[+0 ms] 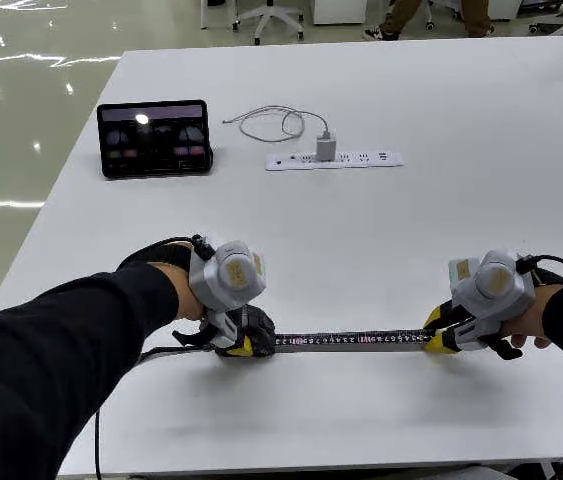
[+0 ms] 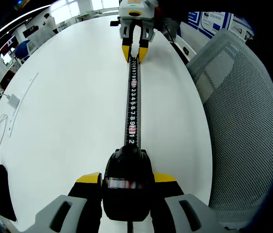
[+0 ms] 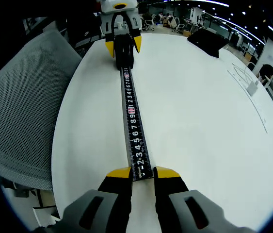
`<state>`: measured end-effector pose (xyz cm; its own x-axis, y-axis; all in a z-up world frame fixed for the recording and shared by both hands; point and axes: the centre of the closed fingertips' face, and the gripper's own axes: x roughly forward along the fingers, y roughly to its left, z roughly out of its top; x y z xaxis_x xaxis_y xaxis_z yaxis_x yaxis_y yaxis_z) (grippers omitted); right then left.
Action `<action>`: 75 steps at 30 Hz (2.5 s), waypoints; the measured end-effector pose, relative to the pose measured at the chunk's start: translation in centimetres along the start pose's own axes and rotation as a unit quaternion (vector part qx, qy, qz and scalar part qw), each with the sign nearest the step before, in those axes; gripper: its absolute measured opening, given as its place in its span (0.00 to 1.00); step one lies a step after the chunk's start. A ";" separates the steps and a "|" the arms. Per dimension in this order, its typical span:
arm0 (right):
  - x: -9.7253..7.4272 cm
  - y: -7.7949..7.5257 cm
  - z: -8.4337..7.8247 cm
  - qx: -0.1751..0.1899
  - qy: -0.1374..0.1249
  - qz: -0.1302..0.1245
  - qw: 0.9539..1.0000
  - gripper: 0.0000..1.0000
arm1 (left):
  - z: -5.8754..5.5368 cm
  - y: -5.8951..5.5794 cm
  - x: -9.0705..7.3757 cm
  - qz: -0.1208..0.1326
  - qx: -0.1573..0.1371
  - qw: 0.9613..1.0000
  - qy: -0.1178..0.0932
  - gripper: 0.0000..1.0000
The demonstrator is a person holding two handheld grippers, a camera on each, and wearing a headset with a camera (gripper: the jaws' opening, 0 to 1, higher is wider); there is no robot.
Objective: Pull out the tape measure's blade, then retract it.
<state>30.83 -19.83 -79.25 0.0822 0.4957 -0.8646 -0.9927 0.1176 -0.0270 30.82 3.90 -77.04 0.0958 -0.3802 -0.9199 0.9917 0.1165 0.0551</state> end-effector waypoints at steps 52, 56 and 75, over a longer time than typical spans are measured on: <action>-2.1 0.2 -0.1 0.067 -0.025 -0.033 0.997 0.52 | -0.5 1.9 -2.9 0.050 -0.100 0.990 -0.081 0.66; -2.0 0.5 -0.2 0.074 -0.030 -0.037 0.996 0.54 | -1.3 1.9 -3.2 0.052 -0.120 0.988 -0.083 0.72; -3.0 0.2 0.1 0.150 -0.091 -0.118 0.977 0.65 | -3.0 2.7 -7.4 0.149 -0.294 0.910 -0.250 1.00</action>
<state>30.41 -21.25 -76.61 0.3477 0.5655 -0.7479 -0.8760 0.4802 -0.0441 32.57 9.75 -71.24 0.5259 -0.6040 -0.5988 0.7114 0.6983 -0.0795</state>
